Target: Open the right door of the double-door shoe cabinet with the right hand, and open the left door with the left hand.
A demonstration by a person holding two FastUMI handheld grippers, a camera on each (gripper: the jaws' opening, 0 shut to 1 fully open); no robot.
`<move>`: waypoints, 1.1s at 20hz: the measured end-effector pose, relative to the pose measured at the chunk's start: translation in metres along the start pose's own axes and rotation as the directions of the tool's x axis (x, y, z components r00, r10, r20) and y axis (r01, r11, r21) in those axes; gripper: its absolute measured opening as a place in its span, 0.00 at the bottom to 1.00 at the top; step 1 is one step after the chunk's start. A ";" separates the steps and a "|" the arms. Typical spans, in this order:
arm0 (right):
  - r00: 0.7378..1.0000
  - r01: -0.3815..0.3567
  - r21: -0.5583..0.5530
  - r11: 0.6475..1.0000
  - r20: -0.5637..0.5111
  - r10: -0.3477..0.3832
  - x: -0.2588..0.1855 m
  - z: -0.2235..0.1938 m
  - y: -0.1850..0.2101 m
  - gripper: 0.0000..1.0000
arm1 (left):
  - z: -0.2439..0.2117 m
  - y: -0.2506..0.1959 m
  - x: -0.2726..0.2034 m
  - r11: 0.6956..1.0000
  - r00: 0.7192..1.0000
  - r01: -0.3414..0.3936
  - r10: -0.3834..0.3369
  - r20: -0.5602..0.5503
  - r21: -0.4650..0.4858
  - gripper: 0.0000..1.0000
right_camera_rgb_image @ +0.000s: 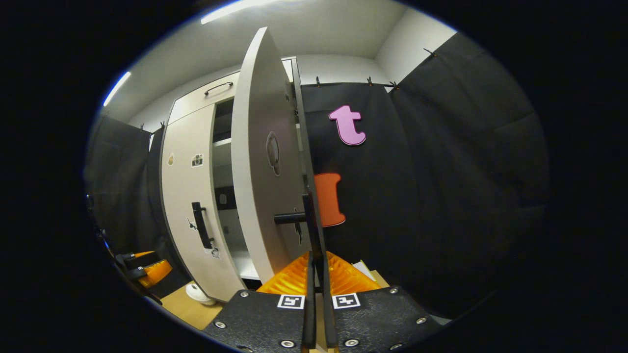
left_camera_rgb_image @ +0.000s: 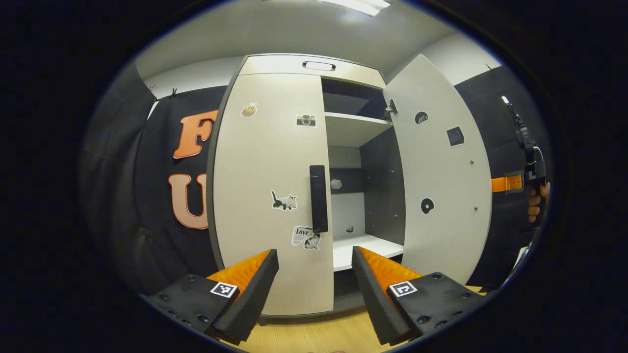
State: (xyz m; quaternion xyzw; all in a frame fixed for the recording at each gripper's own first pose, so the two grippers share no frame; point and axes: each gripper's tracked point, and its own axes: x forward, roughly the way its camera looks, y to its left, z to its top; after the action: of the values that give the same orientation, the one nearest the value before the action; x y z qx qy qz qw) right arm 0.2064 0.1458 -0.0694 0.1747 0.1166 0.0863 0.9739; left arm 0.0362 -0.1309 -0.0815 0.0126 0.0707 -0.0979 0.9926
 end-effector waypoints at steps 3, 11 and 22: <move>1.000 -0.010 -0.007 1.000 0.007 0.010 -0.001 0.002 -0.004 0.03 | -0.002 -0.008 0.015 1.000 1.000 0.001 -0.001 0.000 0.007 0.96; 0.998 -0.059 0.042 0.997 -0.011 0.059 -0.011 -0.001 -0.003 0.05 | 0.006 -0.010 0.044 1.000 1.000 0.017 -0.017 -0.012 -0.021 0.96; 0.998 0.009 -0.035 0.999 0.059 -0.006 -0.023 0.013 -0.028 0.07 | 0.021 -0.004 0.070 0.999 0.999 0.023 -0.024 -0.022 -0.036 0.96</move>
State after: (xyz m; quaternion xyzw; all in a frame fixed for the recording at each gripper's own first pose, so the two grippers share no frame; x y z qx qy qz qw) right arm 0.1916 0.1111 -0.0631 0.1593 0.0869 0.0795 0.9802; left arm 0.1060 -0.1494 -0.0707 -0.0050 0.0835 -0.1080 0.9906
